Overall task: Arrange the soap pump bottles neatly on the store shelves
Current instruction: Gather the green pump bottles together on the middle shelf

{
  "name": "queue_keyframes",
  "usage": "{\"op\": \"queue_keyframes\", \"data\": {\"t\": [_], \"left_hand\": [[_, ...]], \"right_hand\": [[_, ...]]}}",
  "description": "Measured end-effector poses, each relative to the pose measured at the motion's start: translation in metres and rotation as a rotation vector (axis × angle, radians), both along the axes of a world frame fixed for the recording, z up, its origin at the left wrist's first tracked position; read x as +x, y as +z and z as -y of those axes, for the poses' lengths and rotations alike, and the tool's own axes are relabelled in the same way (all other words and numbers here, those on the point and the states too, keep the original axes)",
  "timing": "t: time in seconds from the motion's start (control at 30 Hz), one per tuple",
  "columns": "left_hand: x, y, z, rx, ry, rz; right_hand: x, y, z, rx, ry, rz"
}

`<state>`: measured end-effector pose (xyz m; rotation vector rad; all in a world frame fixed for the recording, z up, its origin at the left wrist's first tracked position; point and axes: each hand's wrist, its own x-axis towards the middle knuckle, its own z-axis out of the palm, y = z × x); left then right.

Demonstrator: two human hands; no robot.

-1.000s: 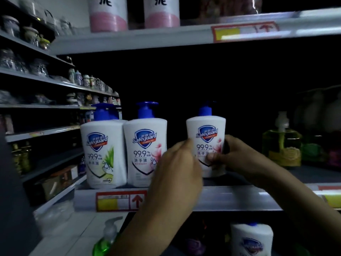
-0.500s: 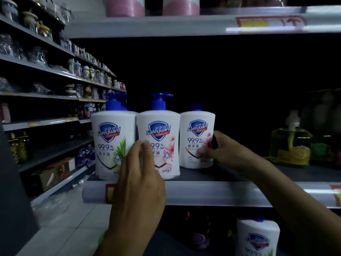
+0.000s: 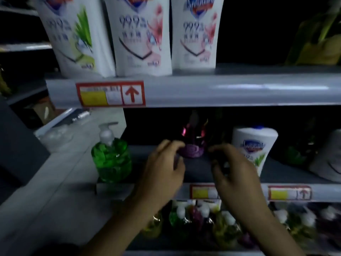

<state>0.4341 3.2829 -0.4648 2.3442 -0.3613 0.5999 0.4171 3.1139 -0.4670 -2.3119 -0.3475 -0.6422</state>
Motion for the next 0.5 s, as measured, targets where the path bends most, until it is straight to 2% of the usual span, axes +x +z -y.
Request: {"op": "queue_keyframes", "data": {"t": [0.17, 0.3, 0.4, 0.5], "left_hand": [[0.040, -0.013, 0.002, -0.073, 0.097, -0.135], [0.042, -0.014, 0.011, -0.116, 0.093, -0.117], [0.020, -0.017, 0.012, 0.007, 0.013, -0.060], [-0.009, -0.029, 0.002, 0.209, -0.079, -0.095]], "right_hand": [[0.022, -0.019, -0.008, -0.100, 0.000, -0.311], [0.020, -0.013, -0.013, -0.144, 0.047, -0.338], [0.010, -0.015, -0.011, -0.224, 0.096, -0.399], [0.000, -0.028, -0.008, -0.370, 0.133, -0.428]]}}
